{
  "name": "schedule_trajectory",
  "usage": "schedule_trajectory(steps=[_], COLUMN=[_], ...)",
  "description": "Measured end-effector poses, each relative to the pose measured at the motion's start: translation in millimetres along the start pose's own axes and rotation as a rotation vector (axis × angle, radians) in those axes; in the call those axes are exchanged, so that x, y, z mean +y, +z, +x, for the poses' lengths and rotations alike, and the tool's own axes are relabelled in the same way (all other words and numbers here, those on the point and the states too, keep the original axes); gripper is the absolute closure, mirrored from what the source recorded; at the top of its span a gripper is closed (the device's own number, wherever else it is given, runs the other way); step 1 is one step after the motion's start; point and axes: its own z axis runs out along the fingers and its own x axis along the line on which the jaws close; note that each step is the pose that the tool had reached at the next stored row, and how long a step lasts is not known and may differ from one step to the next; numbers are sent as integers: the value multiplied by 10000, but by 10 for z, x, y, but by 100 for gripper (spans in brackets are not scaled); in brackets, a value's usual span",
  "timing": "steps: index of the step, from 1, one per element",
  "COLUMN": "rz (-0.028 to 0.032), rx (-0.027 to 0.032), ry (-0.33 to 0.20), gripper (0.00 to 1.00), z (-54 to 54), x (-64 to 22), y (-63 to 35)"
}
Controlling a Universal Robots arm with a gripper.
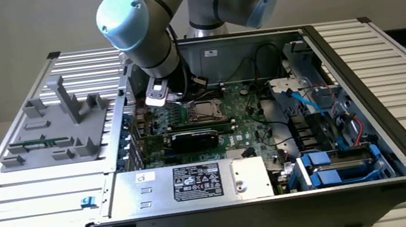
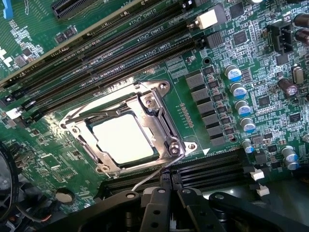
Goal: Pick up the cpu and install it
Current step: 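Install the first cpu locking lever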
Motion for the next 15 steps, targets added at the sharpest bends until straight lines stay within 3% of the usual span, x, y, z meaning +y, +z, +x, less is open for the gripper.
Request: schedule_trajectory(steps=[15], rz=[-22], rx=[75], ry=[146], gripper=[88], z=[30], x=[-4], y=[39])
